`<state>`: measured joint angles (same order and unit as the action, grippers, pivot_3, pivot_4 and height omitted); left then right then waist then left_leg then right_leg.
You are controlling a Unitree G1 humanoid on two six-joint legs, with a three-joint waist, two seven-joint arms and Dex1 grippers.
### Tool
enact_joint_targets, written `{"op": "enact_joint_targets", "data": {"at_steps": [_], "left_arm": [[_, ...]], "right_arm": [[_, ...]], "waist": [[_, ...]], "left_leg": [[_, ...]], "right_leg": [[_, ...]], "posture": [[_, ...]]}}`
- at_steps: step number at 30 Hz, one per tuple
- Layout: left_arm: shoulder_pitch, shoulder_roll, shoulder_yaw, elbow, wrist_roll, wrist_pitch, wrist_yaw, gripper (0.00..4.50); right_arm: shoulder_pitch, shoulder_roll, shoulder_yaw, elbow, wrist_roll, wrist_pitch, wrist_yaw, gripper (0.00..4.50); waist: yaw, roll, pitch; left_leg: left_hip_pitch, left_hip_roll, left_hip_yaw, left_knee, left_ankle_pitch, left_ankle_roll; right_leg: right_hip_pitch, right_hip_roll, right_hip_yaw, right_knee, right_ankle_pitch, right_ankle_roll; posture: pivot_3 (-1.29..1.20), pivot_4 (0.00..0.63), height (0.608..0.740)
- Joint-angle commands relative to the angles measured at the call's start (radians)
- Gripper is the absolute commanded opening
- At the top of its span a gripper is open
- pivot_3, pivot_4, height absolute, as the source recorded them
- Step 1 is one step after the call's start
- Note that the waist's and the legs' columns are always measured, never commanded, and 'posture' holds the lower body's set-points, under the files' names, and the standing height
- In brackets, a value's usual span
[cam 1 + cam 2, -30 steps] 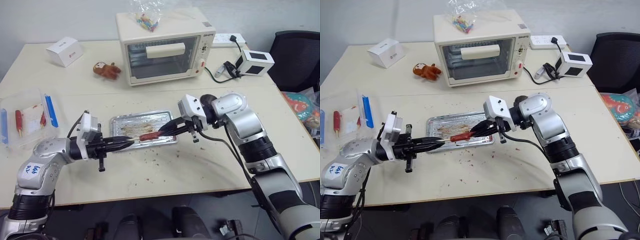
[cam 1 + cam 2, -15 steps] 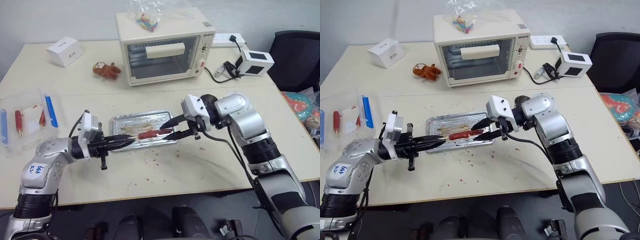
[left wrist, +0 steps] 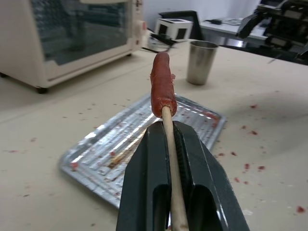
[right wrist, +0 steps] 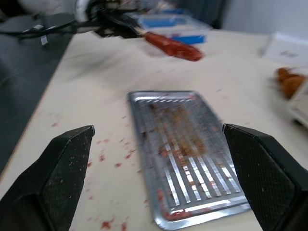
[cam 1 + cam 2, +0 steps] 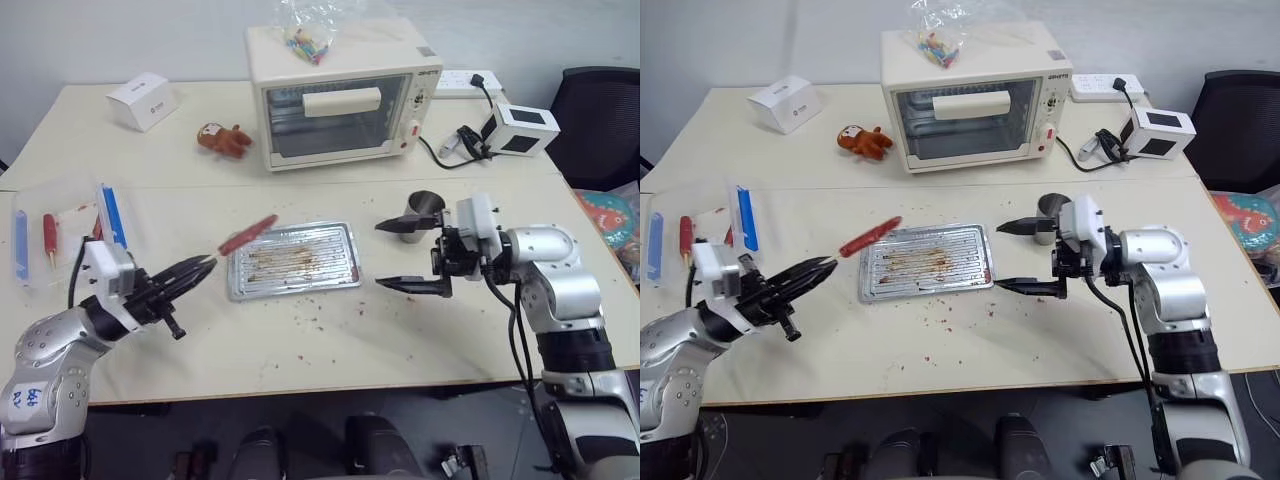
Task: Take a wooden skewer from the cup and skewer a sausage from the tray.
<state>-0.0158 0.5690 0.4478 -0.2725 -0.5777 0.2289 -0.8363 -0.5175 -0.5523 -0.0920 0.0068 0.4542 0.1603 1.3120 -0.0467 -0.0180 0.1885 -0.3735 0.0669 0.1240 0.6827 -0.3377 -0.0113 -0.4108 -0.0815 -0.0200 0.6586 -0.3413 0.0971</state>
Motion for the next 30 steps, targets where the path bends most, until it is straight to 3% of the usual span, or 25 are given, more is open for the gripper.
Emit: {"op": "enact_joint_targets", "data": {"at_steps": [1,5,11,23,27,30], "left_arm": [[0.009,-0.055,0.098,-0.02,0.045,-0.091,0.156,0.0],[-0.015,-0.131,0.188,0.035,0.095,-0.136,0.373,0.0],[-0.169,-0.102,0.234,0.245,0.223,-0.144,0.647,0.0],[-0.33,-0.055,0.195,0.487,0.274,-0.166,0.765,0.0],[-0.328,-0.055,0.192,0.474,0.257,-0.182,0.754,1.08],[-0.299,-0.023,0.157,0.439,0.267,-0.233,0.659,2.02]], "right_arm": [[0.082,0.013,-0.102,-0.17,0.176,0.1,-0.097,4.46],[0.158,0.075,-0.131,-0.274,0.193,0.032,-0.197,4.46],[0.196,0.123,-0.089,-0.355,0.168,-0.02,-0.271,4.46],[0.203,0.092,-0.06,-0.359,0.164,-0.038,-0.283,4.46],[0.207,0.081,-0.057,-0.356,0.168,-0.04,-0.275,4.5],[0.215,0.054,-0.061,-0.343,0.172,-0.042,-0.25,4.5]], "waist": [[0.006,0.0,0.0],[0.014,-0.001,-0.001],[0.021,-0.003,-0.002],[0.018,-0.007,-0.004],[0.019,-0.007,-0.004],[0.02,-0.007,-0.004]], "left_leg": [[0.0,0.0,0.0,0.0,0.0,0.0],[0.001,0.0,0.0,0.0,0.0,0.0],[0.002,-0.002,0.001,0.0,0.001,0.001],[0.001,-0.001,0.0,0.0,0.0,0.001],[0.001,0.0,0.0,0.0,0.0,0.001],[0.001,-0.001,0.001,0.0,0.0,0.001]], "right_leg": [[0.0,0.0,0.0,0.0,0.0,0.0],[0.001,0.0,0.001,0.0,0.0,0.0],[0.001,0.002,0.0,0.0,0.0,0.0],[0.001,0.001,-0.001,0.002,0.001,0.001],[0.001,0.001,-0.001,0.002,0.001,0.001],[0.001,0.001,-0.002,0.002,0.001,0.001]], "posture": [[0.0,0.15,0.74],[0.0,0.15,0.74],[0.0,0.15,0.74],[0.0,0.15,0.74],[0.0,0.15,0.74],[0.0,0.15,0.74]]}}
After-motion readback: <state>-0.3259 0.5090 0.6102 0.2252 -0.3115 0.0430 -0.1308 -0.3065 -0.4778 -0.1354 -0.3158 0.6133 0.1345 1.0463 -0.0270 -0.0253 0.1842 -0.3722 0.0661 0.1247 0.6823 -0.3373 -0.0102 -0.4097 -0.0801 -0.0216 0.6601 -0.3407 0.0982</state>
